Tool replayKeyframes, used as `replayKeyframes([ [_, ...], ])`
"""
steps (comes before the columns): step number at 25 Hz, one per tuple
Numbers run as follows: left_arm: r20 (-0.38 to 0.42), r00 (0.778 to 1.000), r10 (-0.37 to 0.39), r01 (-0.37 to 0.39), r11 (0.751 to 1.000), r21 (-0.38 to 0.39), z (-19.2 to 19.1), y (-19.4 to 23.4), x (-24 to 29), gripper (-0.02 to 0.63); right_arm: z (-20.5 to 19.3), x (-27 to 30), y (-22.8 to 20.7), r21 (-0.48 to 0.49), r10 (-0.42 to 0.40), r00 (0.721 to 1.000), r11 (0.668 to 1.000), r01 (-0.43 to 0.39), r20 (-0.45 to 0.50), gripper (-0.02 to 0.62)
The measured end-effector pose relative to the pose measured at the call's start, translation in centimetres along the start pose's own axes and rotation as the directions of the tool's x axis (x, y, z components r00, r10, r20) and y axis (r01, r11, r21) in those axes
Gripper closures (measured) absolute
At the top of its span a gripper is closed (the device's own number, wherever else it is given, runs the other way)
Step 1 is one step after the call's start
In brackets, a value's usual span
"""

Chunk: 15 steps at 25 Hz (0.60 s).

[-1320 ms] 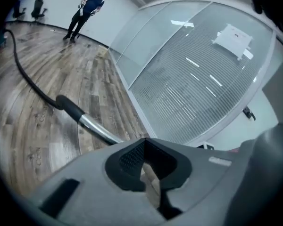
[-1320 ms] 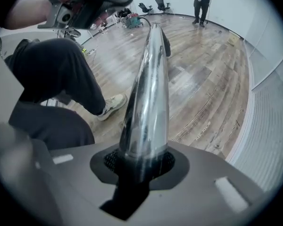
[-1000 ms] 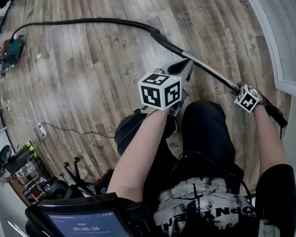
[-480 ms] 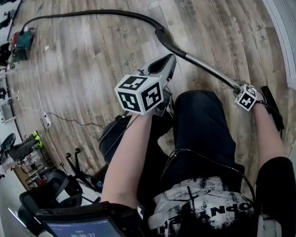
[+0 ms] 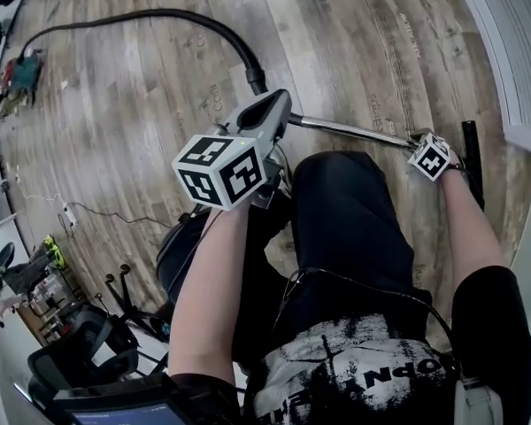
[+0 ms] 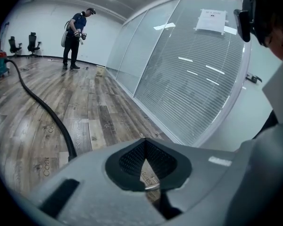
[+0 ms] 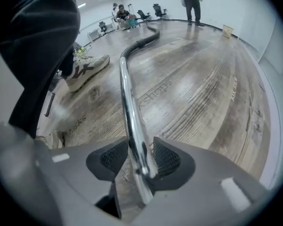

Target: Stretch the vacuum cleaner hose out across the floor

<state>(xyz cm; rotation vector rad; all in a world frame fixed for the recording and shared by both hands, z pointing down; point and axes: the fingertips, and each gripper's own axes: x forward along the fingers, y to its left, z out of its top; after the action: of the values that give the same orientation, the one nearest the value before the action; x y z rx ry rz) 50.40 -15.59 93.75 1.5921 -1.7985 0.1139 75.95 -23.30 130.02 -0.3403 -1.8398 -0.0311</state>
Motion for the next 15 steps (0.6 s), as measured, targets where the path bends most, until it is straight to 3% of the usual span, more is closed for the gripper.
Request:
replayKeyframes([
  [5,-0.003,1.000,-0.005,0.005,1.000,0.007,-0.1,-0.5,0.7,0.606,-3.0,-1.2,-0.1,0.065,-0.003,1.000,0.998,0.004,-0.015,0.435],
  [15,-0.019,1.000,-0.018,0.018,1.000,0.017,-0.3,-0.4,1.3,0.606,-1.5,-1.1,1.2,0.062,-0.013,1.000,0.998,0.013,-0.006,0.452],
])
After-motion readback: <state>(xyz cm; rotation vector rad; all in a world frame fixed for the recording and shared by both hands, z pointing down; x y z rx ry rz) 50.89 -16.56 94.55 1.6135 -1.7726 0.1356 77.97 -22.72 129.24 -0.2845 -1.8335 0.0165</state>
